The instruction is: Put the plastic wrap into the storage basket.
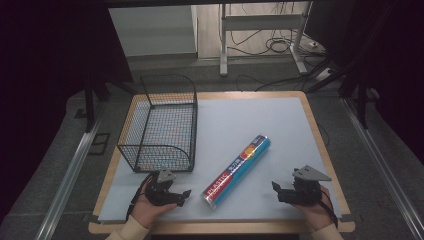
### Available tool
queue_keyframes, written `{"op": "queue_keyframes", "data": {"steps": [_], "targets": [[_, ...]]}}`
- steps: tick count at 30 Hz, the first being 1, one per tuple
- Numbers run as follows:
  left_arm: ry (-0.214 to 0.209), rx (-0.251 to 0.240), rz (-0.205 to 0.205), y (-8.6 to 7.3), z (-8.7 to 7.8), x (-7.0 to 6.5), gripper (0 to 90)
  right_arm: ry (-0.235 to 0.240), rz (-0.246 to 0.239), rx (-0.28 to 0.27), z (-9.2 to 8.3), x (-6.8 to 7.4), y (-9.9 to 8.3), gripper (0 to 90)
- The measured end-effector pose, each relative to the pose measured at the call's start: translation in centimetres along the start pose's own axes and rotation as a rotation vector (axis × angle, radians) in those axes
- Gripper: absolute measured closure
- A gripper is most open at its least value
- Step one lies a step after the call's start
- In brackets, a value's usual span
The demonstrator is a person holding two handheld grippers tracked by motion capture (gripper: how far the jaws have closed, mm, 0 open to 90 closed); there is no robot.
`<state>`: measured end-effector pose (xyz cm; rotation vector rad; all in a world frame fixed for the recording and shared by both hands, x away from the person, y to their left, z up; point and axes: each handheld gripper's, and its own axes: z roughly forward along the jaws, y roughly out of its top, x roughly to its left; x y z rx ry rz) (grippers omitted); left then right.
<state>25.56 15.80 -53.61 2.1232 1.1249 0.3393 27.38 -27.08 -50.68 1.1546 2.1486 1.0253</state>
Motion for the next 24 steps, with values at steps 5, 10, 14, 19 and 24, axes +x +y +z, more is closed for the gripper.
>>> {"op": "queue_keyframes", "data": {"steps": [5, 10, 14, 19, 24], "targets": [[0.001, 0.004, 0.004, 0.2, -0.3, -0.3, 15.6, 0.011, -0.016, 0.012, 0.3, 0.2, 0.1, 7.8], [-0.011, 0.014, -0.007, 1.1, -0.5, -0.5, 17.9, 0.016, -0.012, 0.014, -0.1, 0.1, -0.2, 8.0], [-0.012, 0.01, -0.01, 1.6, -0.7, -0.6, 18.0, 0.016, -0.005, 0.013, -0.6, -0.3, -0.5, 8.2], [0.003, 0.016, -0.005, 1.8, -0.7, -1.0, 17.9, 0.024, -0.004, -0.008, -0.8, -0.8, -0.4, 8.8], [0.02, 0.017, 0.008, 1.9, -1.1, -1.8, 17.5, 0.029, -0.01, -0.005, -0.6, -0.7, -0.3, 8.9]]}}
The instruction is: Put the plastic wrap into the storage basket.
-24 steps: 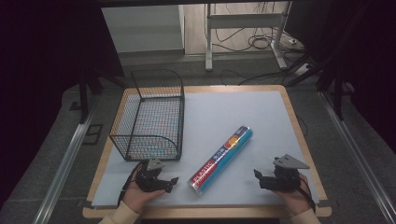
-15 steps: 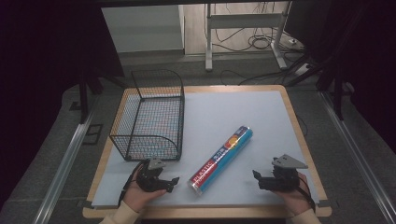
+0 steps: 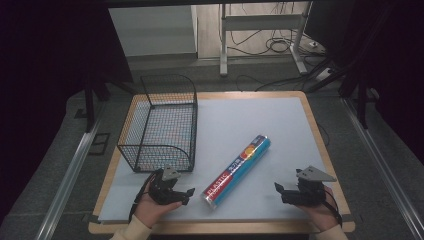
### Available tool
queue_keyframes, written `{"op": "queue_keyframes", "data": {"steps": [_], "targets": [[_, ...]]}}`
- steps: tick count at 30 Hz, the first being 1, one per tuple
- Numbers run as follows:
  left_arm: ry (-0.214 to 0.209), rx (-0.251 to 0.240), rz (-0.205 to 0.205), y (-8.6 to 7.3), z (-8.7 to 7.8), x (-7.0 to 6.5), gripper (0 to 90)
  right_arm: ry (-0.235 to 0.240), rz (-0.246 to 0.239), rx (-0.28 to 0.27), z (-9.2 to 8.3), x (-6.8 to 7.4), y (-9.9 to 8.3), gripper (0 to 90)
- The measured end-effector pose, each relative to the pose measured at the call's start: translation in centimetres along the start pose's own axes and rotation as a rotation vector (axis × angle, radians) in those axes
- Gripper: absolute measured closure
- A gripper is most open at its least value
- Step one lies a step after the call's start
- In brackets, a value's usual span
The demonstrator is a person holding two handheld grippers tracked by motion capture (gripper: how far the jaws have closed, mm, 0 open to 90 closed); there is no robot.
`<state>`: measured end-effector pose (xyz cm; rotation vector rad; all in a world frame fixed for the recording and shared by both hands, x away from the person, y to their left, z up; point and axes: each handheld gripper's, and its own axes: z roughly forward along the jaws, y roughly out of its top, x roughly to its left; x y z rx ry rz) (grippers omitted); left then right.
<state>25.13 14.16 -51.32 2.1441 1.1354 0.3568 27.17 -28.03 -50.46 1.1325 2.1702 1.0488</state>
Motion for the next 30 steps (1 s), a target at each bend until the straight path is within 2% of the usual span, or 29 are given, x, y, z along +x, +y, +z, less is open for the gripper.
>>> {"op": "queue_keyframes", "data": {"steps": [8, 15, 24, 30], "targets": [[-0.011, 0.009, 0.005, 0.4, -0.5, -0.2, 17.9, -0.003, -0.017, 0.003, 0.1, 0.4, 0.1, 9.2], [-0.042, 0.006, 0.028, 1.9, -0.9, -1.3, 18.0, -0.01, 0.0, 0.007, 0.1, 0.0, 0.1, 9.5], [-0.044, 0.007, 0.027, 3.0, -1.4, -1.8, 18.3, -0.008, 0.004, 0.014, 0.2, 0.1, 0.0, 9.5], [-0.058, 0.002, 0.047, 4.5, -1.5, -2.5, 18.3, -0.004, 0.008, 0.023, 0.4, 0.2, -0.2, 9.5]]}}
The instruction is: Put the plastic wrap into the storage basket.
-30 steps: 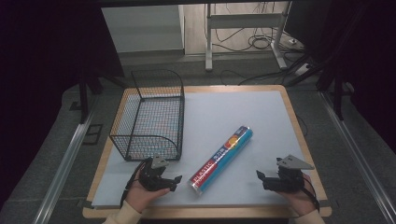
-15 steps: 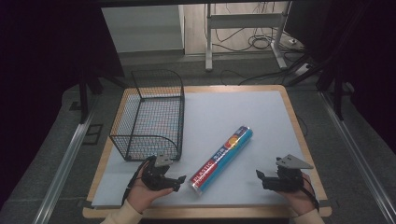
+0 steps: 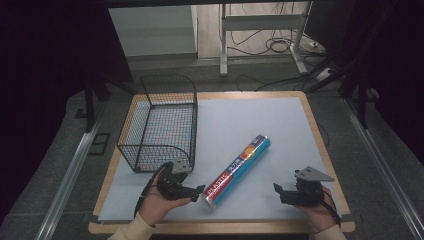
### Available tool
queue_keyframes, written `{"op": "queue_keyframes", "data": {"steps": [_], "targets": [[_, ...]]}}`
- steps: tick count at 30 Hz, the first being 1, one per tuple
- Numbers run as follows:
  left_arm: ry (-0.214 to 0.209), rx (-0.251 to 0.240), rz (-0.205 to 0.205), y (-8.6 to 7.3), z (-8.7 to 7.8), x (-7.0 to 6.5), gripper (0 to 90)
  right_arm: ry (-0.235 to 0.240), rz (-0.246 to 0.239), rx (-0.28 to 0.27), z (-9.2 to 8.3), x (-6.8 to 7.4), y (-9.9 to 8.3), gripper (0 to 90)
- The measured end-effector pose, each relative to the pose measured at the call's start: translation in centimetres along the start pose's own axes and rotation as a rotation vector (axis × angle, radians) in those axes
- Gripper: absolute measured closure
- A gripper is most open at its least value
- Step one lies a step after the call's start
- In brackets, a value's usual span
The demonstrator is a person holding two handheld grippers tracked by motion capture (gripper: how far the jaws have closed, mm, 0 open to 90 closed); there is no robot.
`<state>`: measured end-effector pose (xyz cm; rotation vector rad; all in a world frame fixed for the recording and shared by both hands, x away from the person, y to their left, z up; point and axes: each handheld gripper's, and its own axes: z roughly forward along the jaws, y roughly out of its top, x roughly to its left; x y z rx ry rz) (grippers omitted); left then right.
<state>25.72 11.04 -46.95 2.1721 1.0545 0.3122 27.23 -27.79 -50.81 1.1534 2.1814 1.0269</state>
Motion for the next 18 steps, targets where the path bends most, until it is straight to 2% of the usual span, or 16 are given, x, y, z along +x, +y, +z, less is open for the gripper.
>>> {"op": "queue_keyframes", "data": {"steps": [8, 11, 18], "targets": [[-0.019, 0.005, 0.034, 1.6, 0.7, -0.9, 18.3, 0.002, 0.007, -0.007, -0.2, -0.2, -0.2, 9.7], [-0.008, 0.014, 0.054, 2.1, 1.0, -1.1, 18.0, -0.001, 0.009, -0.003, -0.2, -0.2, -0.3, 9.7], [-0.021, 0.019, 0.059, 2.9, 1.5, -1.1, 17.8, -0.007, 0.008, 0.0, -0.4, -0.1, -0.5, 9.8]]}}
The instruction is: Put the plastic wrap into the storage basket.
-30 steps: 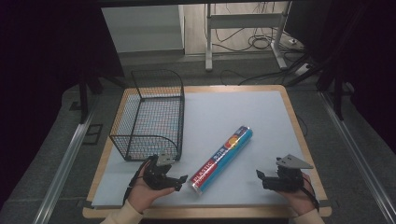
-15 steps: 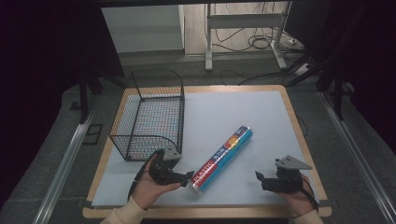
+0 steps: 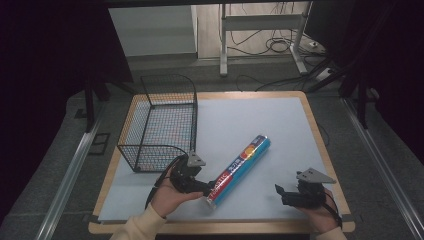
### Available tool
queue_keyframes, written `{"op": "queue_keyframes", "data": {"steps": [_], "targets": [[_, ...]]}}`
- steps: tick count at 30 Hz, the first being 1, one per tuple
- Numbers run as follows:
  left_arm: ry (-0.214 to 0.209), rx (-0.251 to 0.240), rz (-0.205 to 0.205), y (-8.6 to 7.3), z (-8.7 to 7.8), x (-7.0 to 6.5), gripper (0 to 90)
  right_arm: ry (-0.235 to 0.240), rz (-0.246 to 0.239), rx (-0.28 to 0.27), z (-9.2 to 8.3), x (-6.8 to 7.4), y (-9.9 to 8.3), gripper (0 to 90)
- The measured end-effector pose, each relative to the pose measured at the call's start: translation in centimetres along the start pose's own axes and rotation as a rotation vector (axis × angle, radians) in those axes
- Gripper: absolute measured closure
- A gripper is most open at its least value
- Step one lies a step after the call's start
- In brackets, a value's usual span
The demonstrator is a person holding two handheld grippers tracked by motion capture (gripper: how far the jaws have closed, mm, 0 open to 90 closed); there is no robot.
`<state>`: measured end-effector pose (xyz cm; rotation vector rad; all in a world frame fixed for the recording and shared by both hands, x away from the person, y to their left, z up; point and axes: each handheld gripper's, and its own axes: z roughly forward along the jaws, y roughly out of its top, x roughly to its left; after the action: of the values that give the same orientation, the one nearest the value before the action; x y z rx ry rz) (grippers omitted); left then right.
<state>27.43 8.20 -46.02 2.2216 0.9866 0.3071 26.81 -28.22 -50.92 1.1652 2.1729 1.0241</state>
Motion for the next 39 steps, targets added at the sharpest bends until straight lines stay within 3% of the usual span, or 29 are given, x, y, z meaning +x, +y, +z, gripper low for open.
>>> {"op": "queue_keyframes", "data": {"steps": [21, 28, 39], "targets": [[-0.028, 0.038, 0.034, 3.2, 1.8, -0.8, 16.7, -0.019, -0.007, 0.002, -0.4, 0.1, -0.2, 10.0], [-0.037, 0.074, 0.068, 4.7, 3.1, -1.8, 16.3, -0.019, -0.006, -0.002, -0.4, 0.1, -0.1, 10.0], [-0.042, 0.108, 0.072, 6.1, 5.1, -2.3, 15.8, -0.021, -0.004, 0.005, -0.3, 0.0, -0.2, 10.0]]}}
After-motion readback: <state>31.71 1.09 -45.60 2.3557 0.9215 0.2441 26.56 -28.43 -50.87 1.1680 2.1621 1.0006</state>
